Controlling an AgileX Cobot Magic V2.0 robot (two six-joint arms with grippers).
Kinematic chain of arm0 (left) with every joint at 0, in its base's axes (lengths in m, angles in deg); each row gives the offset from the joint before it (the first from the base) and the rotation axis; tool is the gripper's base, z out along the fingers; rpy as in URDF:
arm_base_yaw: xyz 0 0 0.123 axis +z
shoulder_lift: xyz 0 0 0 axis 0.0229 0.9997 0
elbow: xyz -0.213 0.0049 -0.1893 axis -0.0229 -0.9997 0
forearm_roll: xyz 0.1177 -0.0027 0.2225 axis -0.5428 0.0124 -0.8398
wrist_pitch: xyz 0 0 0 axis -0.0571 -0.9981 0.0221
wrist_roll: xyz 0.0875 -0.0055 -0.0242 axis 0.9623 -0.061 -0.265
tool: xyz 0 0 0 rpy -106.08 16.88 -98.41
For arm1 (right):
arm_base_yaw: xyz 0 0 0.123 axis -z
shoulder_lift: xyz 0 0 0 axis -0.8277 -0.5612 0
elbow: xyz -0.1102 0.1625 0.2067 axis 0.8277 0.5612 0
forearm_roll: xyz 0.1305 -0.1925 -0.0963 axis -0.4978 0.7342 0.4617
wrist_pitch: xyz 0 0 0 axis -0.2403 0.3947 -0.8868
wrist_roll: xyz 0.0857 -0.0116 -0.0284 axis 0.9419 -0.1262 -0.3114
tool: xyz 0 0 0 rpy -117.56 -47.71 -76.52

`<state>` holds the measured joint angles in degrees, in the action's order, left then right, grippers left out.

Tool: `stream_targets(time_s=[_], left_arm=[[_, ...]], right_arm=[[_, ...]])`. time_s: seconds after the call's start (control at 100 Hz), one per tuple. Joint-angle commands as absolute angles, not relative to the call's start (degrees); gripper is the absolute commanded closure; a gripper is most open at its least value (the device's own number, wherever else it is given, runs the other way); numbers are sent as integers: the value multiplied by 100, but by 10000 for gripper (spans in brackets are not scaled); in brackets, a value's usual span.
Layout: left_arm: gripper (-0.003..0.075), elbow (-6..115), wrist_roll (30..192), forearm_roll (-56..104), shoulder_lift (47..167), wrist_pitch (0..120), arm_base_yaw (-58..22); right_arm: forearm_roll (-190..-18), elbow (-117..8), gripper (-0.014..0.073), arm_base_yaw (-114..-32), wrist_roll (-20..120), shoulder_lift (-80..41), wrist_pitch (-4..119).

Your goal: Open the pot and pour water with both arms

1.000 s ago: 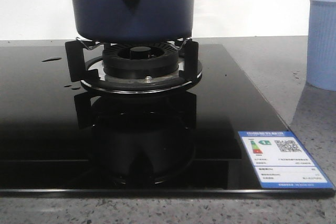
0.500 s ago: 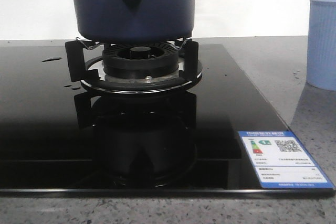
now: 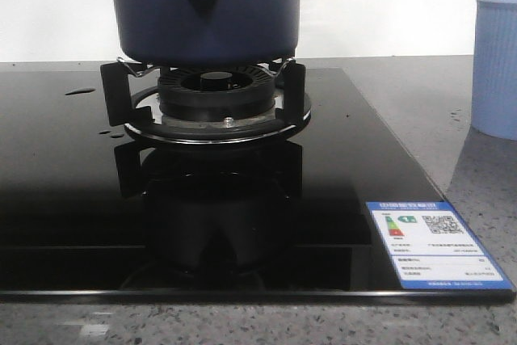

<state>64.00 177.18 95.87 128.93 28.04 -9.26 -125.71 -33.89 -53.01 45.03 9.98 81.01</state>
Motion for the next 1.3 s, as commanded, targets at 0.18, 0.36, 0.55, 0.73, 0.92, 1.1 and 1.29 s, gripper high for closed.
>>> stream_targets(time_s=[0.18, 0.36, 0.55, 0.73, 0.92, 1.1, 1.29], left_arm=[[405, 6640, 16490, 9048, 11990, 2656, -458], [405, 6640, 16490, 9027, 11792, 2656, -458], [405, 6640, 16490, 9027, 11768, 2643, -458], [405, 6640, 16490, 9027, 11768, 2643, -458], [405, 6640, 16490, 9027, 11768, 2643, -458], [405, 6640, 16490, 9027, 11768, 2643, -458], [405, 6640, 16490, 9027, 11768, 2643, -458]], right_arm=[[-11016, -3522, -70, -5302, 4242, 919, 7177], [-11085, -2845, -70, -5302, 4242, 919, 6595], [-11609, -1962, -70, -5383, 4242, 908, 5633], [-11624, -1696, -70, -5897, 4242, 866, 5012], [-11624, -1696, -70, -6492, 4242, 346, 4323], [-11624, -1696, -70, -6577, 4242, -349, 3771], [-11673, -1696, -70, -6577, 4418, -919, 3185]])
